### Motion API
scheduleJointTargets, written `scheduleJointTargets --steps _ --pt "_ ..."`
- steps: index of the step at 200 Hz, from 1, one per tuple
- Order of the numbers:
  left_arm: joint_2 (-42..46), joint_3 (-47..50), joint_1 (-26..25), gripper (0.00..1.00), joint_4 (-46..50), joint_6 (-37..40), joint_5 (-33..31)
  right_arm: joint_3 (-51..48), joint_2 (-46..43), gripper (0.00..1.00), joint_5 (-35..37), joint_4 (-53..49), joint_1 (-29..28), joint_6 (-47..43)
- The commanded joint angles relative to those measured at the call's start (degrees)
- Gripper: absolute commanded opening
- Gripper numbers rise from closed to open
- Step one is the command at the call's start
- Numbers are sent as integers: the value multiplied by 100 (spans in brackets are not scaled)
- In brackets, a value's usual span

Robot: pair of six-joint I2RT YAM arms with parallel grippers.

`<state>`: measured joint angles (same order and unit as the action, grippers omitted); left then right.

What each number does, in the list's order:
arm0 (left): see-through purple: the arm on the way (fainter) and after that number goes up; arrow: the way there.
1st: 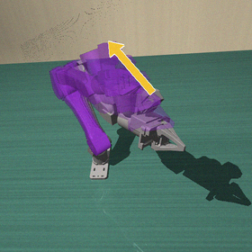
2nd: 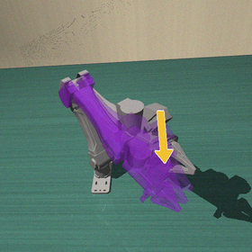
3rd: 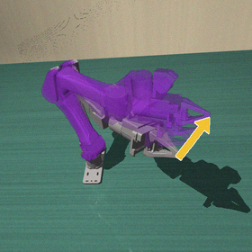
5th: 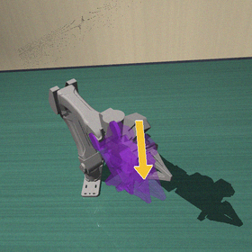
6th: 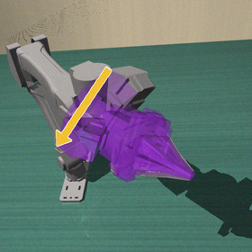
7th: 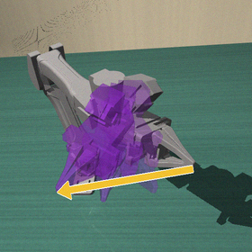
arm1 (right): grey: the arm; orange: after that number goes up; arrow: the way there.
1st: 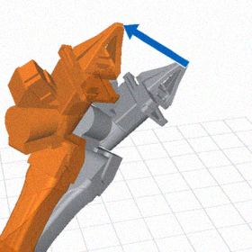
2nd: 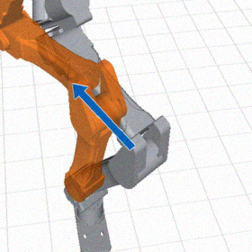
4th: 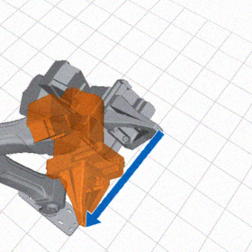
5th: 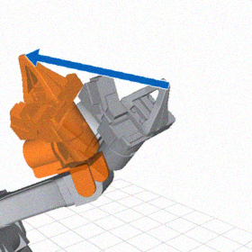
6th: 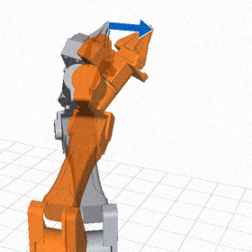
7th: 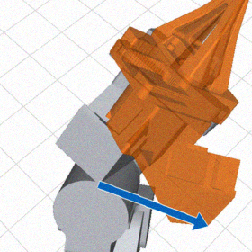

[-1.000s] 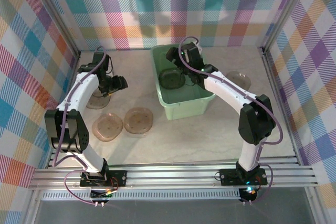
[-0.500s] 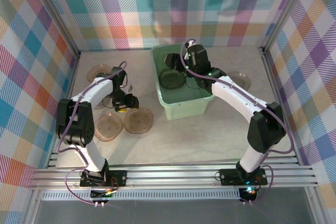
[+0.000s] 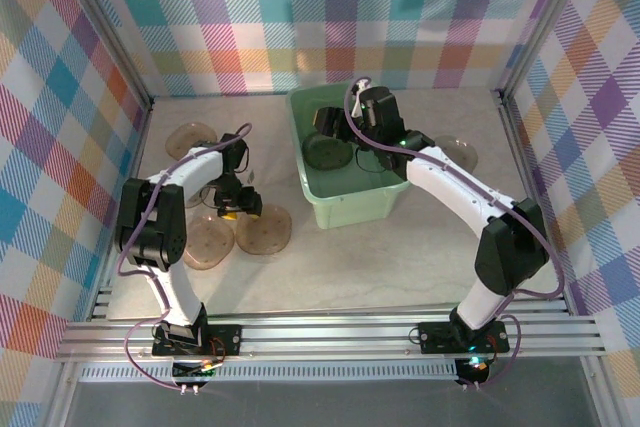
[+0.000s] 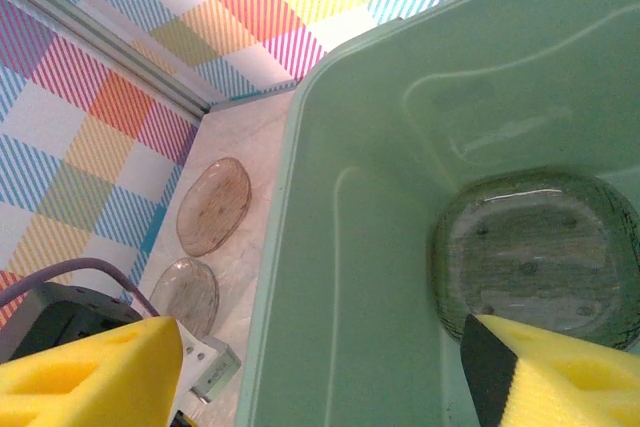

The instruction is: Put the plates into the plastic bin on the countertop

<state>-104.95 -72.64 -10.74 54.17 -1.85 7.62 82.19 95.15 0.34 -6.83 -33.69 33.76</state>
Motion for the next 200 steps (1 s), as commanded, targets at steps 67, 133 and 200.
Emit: scheduleJointTargets --steps 67,133,200 --pt "-478 -68 -42 46 212 239 -115 9 -120 75 -126 -125 4 -169" --pt "-615 -144 -44 31 132 187 29 -76 -178 75 -52 -156 3 -186" --pt "-655 -383 -51 15 296 153 64 -65 -121 76 -59 -134 3 -161"
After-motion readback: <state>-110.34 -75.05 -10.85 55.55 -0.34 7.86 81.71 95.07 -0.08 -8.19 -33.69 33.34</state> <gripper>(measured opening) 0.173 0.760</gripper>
